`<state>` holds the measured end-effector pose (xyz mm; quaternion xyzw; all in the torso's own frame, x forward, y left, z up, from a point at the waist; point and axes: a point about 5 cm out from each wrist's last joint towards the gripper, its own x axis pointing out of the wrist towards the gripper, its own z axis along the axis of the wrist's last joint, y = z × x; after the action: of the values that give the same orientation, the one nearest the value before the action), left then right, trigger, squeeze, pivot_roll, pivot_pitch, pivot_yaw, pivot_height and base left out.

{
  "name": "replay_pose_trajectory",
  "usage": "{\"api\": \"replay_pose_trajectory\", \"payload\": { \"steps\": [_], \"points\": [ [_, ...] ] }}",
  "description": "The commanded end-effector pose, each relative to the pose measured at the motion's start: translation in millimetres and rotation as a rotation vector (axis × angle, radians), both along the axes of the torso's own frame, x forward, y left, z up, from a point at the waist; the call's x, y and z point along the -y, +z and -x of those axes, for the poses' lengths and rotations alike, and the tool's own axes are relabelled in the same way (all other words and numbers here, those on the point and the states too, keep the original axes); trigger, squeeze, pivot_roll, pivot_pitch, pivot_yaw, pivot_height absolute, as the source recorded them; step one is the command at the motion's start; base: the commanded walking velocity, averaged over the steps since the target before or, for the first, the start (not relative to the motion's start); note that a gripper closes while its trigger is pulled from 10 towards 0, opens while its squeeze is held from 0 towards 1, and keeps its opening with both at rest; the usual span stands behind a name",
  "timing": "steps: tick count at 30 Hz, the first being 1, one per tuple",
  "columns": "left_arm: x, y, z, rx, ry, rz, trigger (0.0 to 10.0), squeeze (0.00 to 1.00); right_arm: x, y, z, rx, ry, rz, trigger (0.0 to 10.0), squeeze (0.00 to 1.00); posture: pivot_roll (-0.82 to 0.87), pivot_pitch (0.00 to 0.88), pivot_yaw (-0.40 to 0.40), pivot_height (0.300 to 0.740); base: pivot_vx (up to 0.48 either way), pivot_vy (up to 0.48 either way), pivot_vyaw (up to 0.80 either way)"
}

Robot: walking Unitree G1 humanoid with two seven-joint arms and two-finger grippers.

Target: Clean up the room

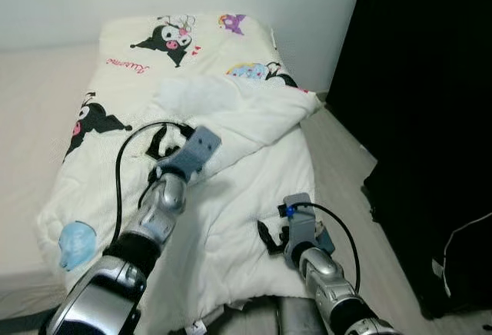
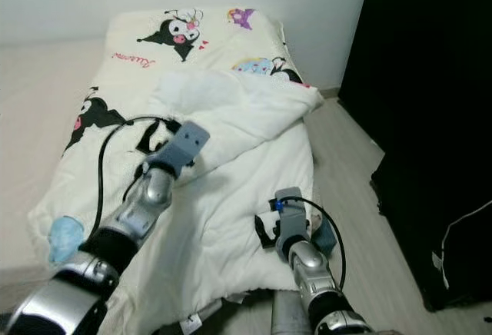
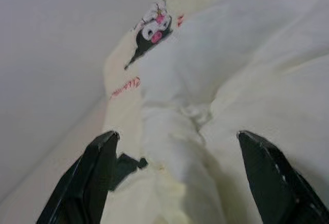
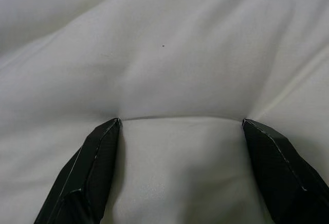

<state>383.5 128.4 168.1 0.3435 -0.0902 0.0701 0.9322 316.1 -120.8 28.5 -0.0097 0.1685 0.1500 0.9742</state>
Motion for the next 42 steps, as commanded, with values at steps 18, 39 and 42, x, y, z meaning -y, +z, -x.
{"api": "replay_pose_trajectory", "payload": {
  "steps": [18,39,42],
  "points": [
    [-33.2,-51.0,3.3,-0.261,0.134,0.058,0.0,0.00,2.5,-21.9,16.6,-0.114,-0.019,-0.008,10.0,0.00,-0.22,0.198,0.002,0.511,0.000,0.000,0.00],
    [-80.8,-64.0,26.5,-0.259,-0.070,-0.105,0.0,0.00,0.1,-21.3,15.8,-0.118,-0.018,-0.022,10.0,0.00,-0.18,0.195,0.003,0.511,0.000,0.000,0.00],
    [-85.9,-65.1,29.0,-0.264,-0.070,-0.125,0.0,0.00,-0.1,-21.3,15.8,-0.118,-0.017,-0.024,10.0,0.00,-0.18,0.195,0.003,0.511,0.000,0.000,0.00]
  ]
}}
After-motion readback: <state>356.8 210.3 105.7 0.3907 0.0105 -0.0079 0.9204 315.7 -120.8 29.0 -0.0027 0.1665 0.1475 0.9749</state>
